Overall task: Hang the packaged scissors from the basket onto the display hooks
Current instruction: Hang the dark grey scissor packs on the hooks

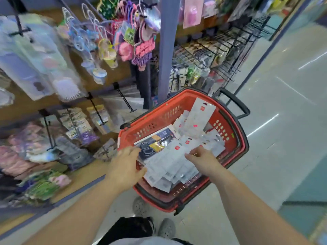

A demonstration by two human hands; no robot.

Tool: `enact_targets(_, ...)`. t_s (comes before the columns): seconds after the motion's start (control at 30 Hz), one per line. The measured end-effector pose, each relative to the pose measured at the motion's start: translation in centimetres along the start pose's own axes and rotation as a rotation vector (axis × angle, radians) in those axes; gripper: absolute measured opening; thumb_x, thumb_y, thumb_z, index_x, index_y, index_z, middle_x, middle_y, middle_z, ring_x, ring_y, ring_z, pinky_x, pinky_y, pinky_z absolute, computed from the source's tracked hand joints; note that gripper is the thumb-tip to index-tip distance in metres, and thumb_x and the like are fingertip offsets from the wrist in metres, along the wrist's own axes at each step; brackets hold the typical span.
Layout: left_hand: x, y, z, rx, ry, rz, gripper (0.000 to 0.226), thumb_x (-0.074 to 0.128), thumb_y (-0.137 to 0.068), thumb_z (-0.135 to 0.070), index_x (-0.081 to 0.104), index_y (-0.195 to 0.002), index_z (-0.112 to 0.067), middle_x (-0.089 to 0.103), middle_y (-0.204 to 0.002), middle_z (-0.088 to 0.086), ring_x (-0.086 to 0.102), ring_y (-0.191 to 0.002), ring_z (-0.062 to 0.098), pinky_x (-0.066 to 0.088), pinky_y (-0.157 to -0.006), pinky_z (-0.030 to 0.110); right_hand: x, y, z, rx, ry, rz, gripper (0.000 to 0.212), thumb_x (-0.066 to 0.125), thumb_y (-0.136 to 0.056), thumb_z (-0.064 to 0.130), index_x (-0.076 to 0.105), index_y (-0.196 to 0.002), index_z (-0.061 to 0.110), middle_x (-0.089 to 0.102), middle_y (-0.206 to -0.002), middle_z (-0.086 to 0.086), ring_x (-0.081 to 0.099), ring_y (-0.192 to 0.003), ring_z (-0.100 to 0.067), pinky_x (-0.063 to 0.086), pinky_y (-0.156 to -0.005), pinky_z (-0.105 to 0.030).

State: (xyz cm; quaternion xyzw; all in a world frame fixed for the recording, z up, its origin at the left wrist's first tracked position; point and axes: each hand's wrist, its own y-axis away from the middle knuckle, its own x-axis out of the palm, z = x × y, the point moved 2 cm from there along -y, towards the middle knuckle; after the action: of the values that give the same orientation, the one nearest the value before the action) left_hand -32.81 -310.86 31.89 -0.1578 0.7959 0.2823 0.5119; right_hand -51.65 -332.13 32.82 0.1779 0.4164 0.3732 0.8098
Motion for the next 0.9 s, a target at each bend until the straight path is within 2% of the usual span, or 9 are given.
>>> enact_targets(0.1, 2.7, -2.5, 0.6, -0.010, -0.007, 0.090, 0.086, 0.070, -0.086, -0.064, 0.044, -0.155, -0.020, 0.048, -0.152, 0.004, 0.045, -0.141, 0.027, 0.037, -0.117, 0.040, 0.3, -1.4, -0.1, 0.056, 0.032, 0.030, 0.038, 0.066, -0.098, 0.048, 0.060, -0.120, 0.018, 0.060, -0.108, 0.001, 0.057, -0.078, -0.013, 0.050, -0.068, -0.029)
enact_targets(0.17, 3.6, -3.9, 0.8, 0.001, -0.038, 0.164, 0.090, 0.069, -0.086, -0.067, 0.042, -0.157, -0.019, 0.046, -0.155, 0.004, 0.042, -0.144, 0.027, 0.036, -0.119, 0.041, 0.4, -2.3, -0.5, 0.099, 0.066, 0.051, 0.042, 0.065, -0.098, 0.049, 0.060, -0.124, 0.017, 0.061, -0.116, -0.001, 0.061, -0.086, -0.019, 0.051, -0.069, -0.032)
enact_targets(0.43, 6.4, -5.8, 2.4, 0.008, -0.150, 0.198, 0.080, 0.074, -0.081, -0.064, 0.058, -0.144, -0.017, 0.053, -0.151, 0.011, 0.044, -0.144, 0.035, 0.023, -0.126, 0.048, -0.7, -6.8, -1.8, 0.186, 0.082, 0.067, 0.057, 0.066, -0.097, 0.052, 0.054, -0.139, 0.016, 0.058, -0.139, -0.007, 0.061, -0.112, -0.026, 0.051, -0.093, -0.039)
enact_targets(0.53, 6.4, -6.8, 1.6, -0.024, -0.155, 0.222, 0.085, 0.074, -0.084, -0.062, 0.049, -0.152, -0.018, 0.043, -0.160, 0.012, 0.036, -0.150, 0.036, 0.017, -0.129, 0.050, -0.7, -9.1, -2.6, 0.264, 0.003, 0.006, 0.070, 0.071, -0.093, 0.050, 0.045, -0.148, 0.014, 0.051, -0.147, -0.011, 0.058, -0.118, -0.029, 0.048, -0.095, -0.039)
enact_targets(0.6, 6.5, -8.0, 1.1, -0.064, -0.141, 0.252, 0.091, 0.068, -0.088, -0.067, 0.036, -0.160, -0.022, 0.029, -0.168, 0.010, 0.024, -0.156, 0.033, 0.012, -0.131, 0.049, -0.5, -10.7, -3.2, 0.312, -0.001, -0.076, 0.083, 0.075, -0.089, 0.049, 0.039, -0.155, 0.013, 0.041, -0.155, -0.013, 0.053, -0.131, -0.034, 0.047, -0.105, -0.043)
enact_targets(0.67, 7.0, -9.5, 0.5, -0.083, -0.128, 0.269, 0.094, 0.067, -0.087, -0.070, 0.032, -0.161, -0.023, 0.025, -0.169, 0.009, 0.022, -0.157, 0.033, 0.014, -0.130, 0.048, -0.4, -11.8, -3.7, 0.353, -0.032, -0.183, 0.089, 0.077, -0.089, 0.043, 0.031, -0.159, 0.013, 0.025, -0.162, -0.014, 0.047, -0.138, -0.038, 0.044, -0.111, -0.047)
enact_targets(0.73, 7.7, -10.7, -0.4, -0.087, -0.093, 0.278, 0.097, 0.068, -0.085, -0.072, 0.033, -0.160, -0.022, 0.028, -0.167, 0.008, 0.026, -0.153, 0.032, 0.022, -0.127, 0.046, -0.4, -12.2, -4.2, 0.404, -0.176, -0.276, 0.090, 0.077, -0.092, 0.033, 0.023, -0.162, 0.014, 0.018, -0.164, -0.016, 0.046, -0.137, -0.040, 0.044, -0.103, -0.044)
enact_targets(0.83, 9.7, -11.8, -2.4, -0.110, -0.001, 0.342, 0.105, 0.066, -0.080, -0.080, 0.034, -0.160, -0.019, 0.033, -0.163, 0.004, 0.033, -0.147, 0.030, 0.035, -0.121, 0.046, -0.1, -12.6, -5.3, 0.457, -0.420, -0.282, 0.090, 0.078, -0.091, 0.030, 0.023, -0.161, 0.014, 0.040, -0.156, -0.013, 0.052, -0.131, -0.034, 0.046, -0.101, -0.041)
enact_targets(0.9, 11.1, -11.8, -3.8, -0.153, 0.071, 0.421, 0.119, 0.064, -0.073, -0.088, 0.027, -0.164, -0.019, 0.025, -0.167, 0.003, 0.030, -0.149, 0.031, 0.034, -0.122, 0.049, 0.1, -12.9, -5.9, 0.488, -0.546, -0.246, 0.073, 0.080, -0.087, 0.031, 0.044, -0.146, 0.011, 0.064, -0.133, -0.011, 0.066, -0.113, -0.030, 0.057, -0.095, -0.043)
